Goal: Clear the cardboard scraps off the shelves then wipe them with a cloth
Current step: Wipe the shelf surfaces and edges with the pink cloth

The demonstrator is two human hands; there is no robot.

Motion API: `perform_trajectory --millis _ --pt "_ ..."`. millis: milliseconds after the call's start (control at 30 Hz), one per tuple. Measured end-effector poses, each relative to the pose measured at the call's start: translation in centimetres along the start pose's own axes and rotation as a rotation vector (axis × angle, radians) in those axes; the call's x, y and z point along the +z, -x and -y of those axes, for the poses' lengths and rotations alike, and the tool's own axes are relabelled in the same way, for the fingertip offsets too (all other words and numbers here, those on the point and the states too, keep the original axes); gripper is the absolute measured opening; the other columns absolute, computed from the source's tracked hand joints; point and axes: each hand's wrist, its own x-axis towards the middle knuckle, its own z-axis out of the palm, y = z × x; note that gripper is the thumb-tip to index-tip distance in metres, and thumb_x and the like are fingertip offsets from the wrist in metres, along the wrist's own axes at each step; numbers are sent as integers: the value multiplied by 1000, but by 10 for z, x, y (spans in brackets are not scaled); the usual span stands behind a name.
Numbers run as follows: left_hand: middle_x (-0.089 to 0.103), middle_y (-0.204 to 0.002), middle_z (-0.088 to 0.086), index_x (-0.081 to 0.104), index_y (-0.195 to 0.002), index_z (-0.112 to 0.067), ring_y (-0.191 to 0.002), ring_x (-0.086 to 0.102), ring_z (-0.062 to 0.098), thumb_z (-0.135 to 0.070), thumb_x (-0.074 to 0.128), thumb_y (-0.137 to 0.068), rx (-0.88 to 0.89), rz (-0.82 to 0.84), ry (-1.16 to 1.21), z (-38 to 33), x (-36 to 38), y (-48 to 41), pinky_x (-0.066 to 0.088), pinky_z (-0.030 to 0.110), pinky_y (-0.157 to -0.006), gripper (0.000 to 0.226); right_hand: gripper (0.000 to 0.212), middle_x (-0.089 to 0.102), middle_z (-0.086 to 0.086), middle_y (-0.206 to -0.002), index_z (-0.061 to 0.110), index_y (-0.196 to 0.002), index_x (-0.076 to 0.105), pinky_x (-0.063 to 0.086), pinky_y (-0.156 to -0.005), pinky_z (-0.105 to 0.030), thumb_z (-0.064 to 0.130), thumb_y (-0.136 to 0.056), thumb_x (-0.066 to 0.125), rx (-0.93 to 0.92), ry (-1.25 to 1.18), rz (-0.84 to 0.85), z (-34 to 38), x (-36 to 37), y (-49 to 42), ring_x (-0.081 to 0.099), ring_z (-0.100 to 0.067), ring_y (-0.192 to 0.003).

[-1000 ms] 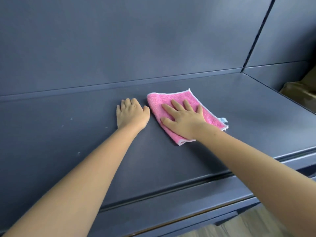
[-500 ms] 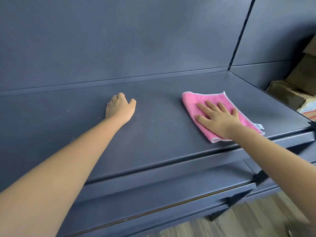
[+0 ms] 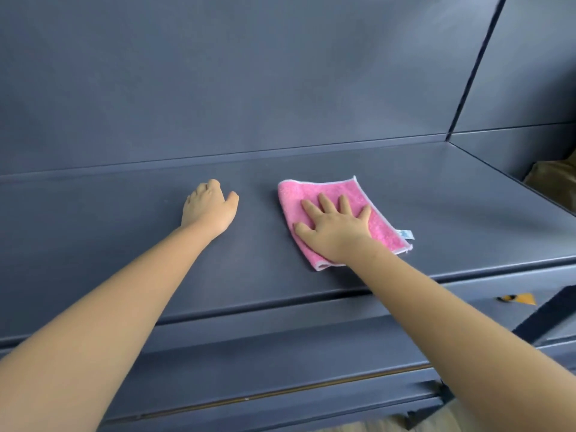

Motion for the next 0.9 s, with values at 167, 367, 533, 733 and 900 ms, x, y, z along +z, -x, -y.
perform_trajectory --millis 167,367,533,733,900 --pt "42 -140 17 40 -132 -2 -128 40 34 -30 36 -97 28 27 -27 -1 0 -20 33 39 -102 46 63 -2 8 -158 42 -145 2 -6 -109 -61 63 -87 16 -123 -11 9 4 5 39 -5 -29 -145" --pt "39 -143 17 38 -135 -1 -134 34 31 -30 35 -98 76 49 -40 10 7 -41 25 39 -111 48 60 -4 16 -157 50 -142 1 -1 -114 -53 62 -87 21 63 -2 53 -43 -3 36 -4 -19 -146" --pt "43 -140 17 42 -132 -2 -131 38 32 -32 37 -96 79 37 -10 16 16 -49 22 40 -115 48 59 2 11 -158 45 -144 4 4 -111 -58 60 -90 19 229 23 36 -56 -12 -24 3 -24 -146" --pt "45 -139 14 43 -131 -2 -131 38 28 -32 36 -95 91 29 -21 18 21 -54 22 38 -115 47 59 4 7 -158 40 -146 7 1 -110 -63 57 -91 17 290 -11 42 -25 -14 -119 1 -29 -145" --pt "42 -142 15 41 -132 -2 -134 35 27 -31 35 -95 105 37 -46 19 23 -55 19 39 -117 47 61 3 5 -158 38 -146 8 -1 -108 -67 59 -90 16 227 -12 47 22 -6 -158 -2 -33 -145"
